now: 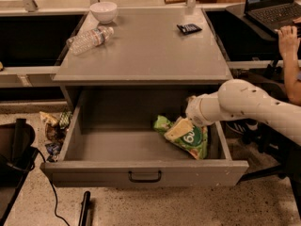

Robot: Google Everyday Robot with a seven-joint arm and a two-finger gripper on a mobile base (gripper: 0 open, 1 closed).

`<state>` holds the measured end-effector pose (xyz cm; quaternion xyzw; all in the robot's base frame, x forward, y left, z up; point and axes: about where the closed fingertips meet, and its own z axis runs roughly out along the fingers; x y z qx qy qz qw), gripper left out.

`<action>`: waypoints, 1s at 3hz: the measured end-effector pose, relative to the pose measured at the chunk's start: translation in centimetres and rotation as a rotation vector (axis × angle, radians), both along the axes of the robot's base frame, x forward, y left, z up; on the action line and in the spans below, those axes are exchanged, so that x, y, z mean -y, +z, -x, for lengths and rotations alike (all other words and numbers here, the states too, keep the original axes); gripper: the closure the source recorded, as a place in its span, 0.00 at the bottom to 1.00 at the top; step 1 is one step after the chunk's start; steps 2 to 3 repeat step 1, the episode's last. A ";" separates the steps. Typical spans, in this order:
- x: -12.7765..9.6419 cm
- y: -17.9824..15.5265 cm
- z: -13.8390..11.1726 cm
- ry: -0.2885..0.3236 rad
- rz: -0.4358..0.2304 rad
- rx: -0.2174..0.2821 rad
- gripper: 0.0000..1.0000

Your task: Place green rice chip bag into top drawer

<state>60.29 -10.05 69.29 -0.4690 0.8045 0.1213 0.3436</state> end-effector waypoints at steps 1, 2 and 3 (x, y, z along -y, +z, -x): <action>0.4 3.1 -0.5 0.005 -0.060 0.072 0.00; 0.4 3.1 -0.5 0.005 -0.060 0.072 0.00; 0.4 3.1 -0.5 0.005 -0.060 0.072 0.00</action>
Offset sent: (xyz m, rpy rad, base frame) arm 0.0000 0.0000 0.0000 0.0000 0.0000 0.0000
